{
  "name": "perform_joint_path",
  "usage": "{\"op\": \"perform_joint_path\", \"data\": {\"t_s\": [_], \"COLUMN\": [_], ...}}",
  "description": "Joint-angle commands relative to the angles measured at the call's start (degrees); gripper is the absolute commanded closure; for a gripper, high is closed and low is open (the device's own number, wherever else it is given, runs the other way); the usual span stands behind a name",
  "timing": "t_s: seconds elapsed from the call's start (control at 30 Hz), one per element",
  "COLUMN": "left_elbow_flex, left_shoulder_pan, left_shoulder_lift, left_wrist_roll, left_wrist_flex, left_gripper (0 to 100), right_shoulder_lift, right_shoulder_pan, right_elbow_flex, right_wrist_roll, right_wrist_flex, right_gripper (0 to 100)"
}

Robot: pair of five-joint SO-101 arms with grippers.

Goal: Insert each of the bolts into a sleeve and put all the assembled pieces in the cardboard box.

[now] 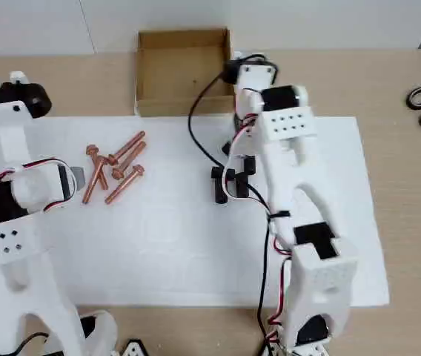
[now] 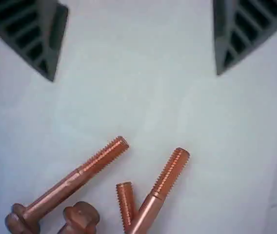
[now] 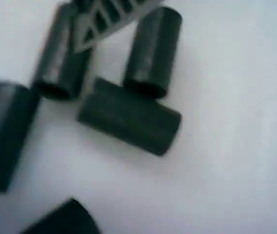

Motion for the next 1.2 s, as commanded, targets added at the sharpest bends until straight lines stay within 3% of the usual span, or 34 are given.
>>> {"op": "perform_joint_path", "data": {"t_s": [0.0, 0.63, 1.07, 1.17], "left_elbow_flex": [-2.15, -2.15, -2.07, -2.07], "left_shoulder_pan": [-0.18, -0.09, -0.09, -0.09], "left_shoulder_lift": [0.09, 0.09, 0.09, 0.09], "left_wrist_roll": [-0.26, -0.26, -0.26, -0.26], "left_wrist_flex": [0.18, 0.18, 0.62, 0.88], "left_gripper": [80, 80, 80, 80], "right_shoulder_lift": [4.00, 21.23, 24.57, 24.84], "right_shoulder_pan": [-1.19, 1.10, 2.24, 2.24], "right_elbow_flex": [-5.98, -16.79, -16.79, -16.79], "right_wrist_roll": [0.70, 0.88, 2.02, 2.02], "right_wrist_flex": [-0.66, -3.82, -4.35, -4.35], "right_gripper": [76.4, 76.7, 82.6, 89.3]}}
